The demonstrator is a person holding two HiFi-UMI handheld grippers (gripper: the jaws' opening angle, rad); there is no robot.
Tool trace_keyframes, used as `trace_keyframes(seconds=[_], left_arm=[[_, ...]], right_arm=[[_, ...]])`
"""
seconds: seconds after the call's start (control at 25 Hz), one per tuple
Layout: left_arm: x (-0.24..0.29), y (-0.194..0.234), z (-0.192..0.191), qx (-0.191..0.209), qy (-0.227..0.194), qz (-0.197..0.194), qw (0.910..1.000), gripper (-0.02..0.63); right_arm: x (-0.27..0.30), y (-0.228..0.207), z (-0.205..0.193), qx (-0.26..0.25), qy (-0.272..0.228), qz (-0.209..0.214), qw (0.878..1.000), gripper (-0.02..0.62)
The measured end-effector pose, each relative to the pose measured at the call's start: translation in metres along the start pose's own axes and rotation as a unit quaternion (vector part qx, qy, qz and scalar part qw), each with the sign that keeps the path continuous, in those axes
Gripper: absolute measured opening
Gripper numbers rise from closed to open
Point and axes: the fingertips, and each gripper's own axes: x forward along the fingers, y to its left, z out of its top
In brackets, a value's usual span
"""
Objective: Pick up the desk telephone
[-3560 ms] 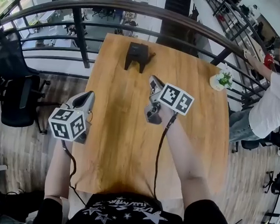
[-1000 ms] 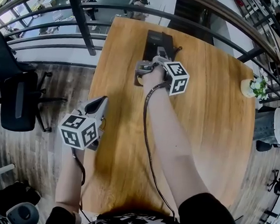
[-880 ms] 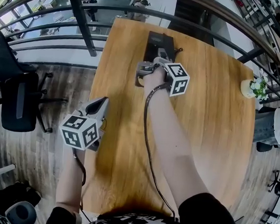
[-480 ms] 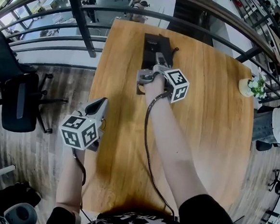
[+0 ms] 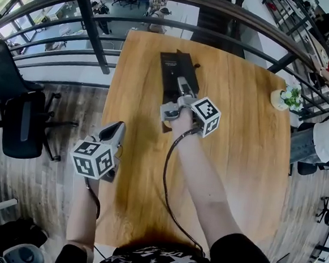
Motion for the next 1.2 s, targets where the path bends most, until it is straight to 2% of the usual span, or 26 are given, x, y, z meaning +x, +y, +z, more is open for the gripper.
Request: trace_keyframes(seconds=[0.32,0.52,0.76,1.0,1.2], left_arm=[[-0.035,-0.032,-0.005,0.003,-0.008,-0.004,1.0,0.002],[-0.062,-0.055,-0.008,0.005,-0.018,-0.005,0.9998,0.002],[-0.106,-0.083,-0.021,0.002,-0.028,-0.007,0.9996,0.002],[-0.15,-0.102,-0.054,-0.023,-0.031,-0.01,0.9992,0.002],[-0.19,-0.125,-0.093,-0.003,-0.04,-0.017,0.999,0.002]], right_arm=[[-0.069,0.044,-0.027,-0.04,0.088,0.051,0.994,0.167],[-0.116,0.057,-0.045,-0.029,0.133,0.07,0.988,0.169],[-0.176,0.074,-0.06,-0.036,0.16,0.084,0.983,0.169],[-0.239,0.083,-0.077,-0.037,0.177,0.095,0.979,0.17],[-0.305,0.073,-0.097,-0.044,0.183,0.123,0.974,0.17]])
